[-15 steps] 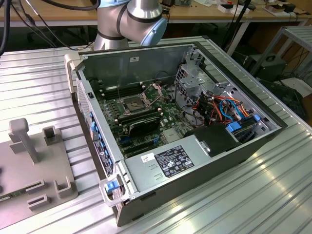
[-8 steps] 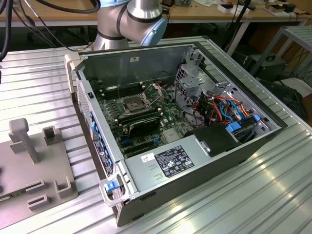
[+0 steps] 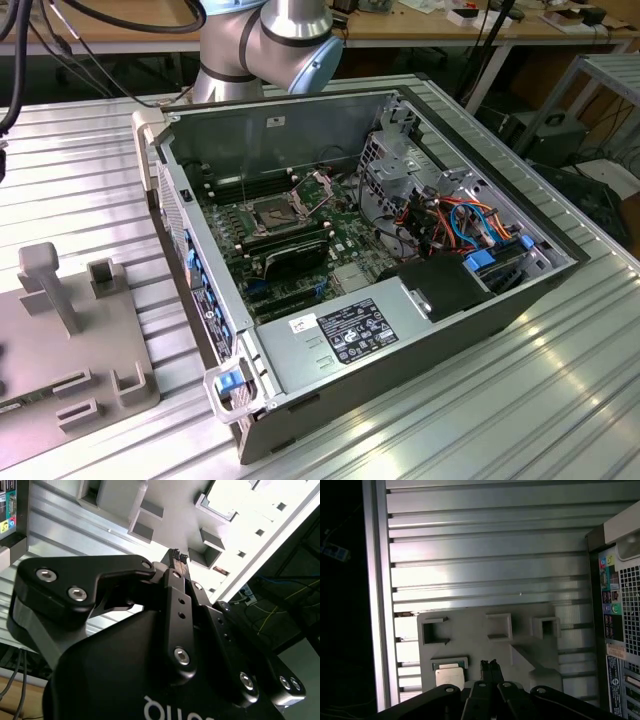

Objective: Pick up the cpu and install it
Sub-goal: 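Reach for the cpu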

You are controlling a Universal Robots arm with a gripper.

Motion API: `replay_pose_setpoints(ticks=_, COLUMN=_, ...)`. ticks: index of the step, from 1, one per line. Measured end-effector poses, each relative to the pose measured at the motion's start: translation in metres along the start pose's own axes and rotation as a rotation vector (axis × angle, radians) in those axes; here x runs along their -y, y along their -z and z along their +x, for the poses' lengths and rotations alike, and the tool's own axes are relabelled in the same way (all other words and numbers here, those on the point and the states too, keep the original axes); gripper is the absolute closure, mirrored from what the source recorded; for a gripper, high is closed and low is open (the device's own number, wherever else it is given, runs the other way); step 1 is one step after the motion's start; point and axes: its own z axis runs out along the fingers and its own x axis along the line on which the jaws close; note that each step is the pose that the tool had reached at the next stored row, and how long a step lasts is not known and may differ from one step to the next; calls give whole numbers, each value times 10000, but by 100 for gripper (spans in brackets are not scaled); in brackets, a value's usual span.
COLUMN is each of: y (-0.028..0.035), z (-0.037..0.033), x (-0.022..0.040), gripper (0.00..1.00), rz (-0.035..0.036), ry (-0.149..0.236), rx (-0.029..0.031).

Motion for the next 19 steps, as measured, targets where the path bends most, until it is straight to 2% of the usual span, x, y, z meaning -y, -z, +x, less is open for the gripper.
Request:
replay_pose_setpoints(ticks=8, y=-2, z=3, x=0, gripper=89, rz=0, ry=0, rx=2)
replay_pose_setpoints(ticks=19, y=-14, z=81, x=7, gripper=89, rz=1, ry=2, rx=1)
